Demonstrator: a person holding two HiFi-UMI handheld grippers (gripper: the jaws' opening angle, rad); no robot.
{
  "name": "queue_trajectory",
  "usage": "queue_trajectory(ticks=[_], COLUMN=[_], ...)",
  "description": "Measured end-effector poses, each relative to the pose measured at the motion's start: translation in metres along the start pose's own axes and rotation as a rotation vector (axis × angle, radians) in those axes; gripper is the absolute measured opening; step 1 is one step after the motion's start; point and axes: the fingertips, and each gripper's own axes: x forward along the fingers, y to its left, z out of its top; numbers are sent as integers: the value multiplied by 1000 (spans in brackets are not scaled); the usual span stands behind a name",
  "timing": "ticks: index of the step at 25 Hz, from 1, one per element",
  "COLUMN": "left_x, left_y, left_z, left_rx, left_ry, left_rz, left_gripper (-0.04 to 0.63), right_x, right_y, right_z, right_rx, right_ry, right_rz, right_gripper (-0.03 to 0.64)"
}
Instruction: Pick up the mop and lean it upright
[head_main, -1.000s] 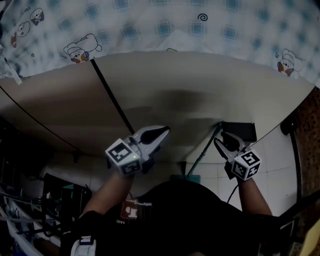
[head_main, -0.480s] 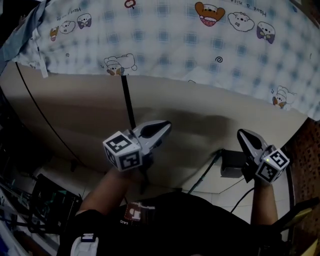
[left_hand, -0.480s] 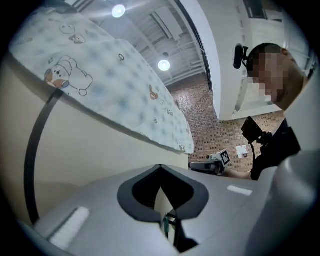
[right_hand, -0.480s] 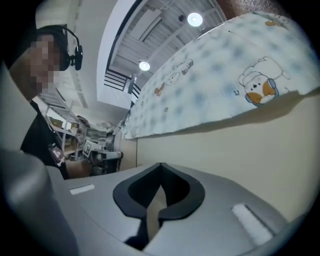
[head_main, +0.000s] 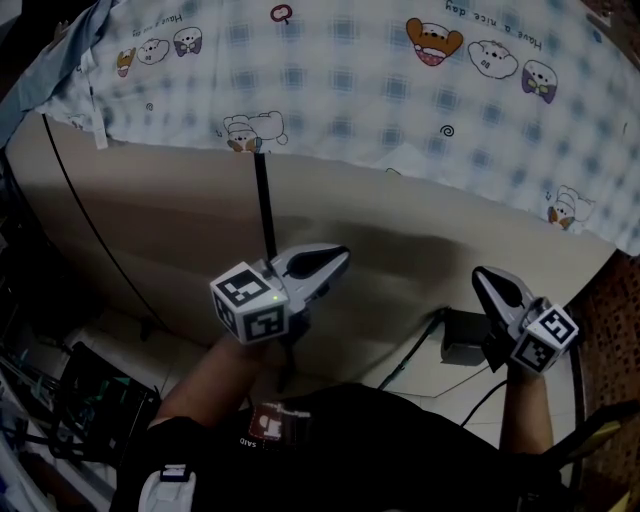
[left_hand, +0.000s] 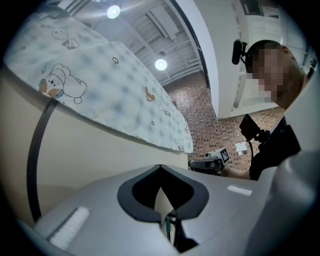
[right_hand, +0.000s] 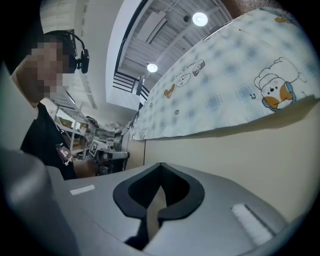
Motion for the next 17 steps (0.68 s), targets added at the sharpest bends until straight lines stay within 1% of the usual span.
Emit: queue_trajectory(ticks=[4, 17], left_x=[0, 7], left_y=[1, 1], left_z=[0, -4], left_rx=[0, -5], left_ry=[2, 10], left_rz=[-1, -14], left_gripper=[-2, -2], right_x=[-2, -1], right_y=[-5, -11], right_z=[-6, -13], right_rx=[-40, -35], right_ry=[19, 28], right_rz=[-5, -10], right_gripper=[12, 12])
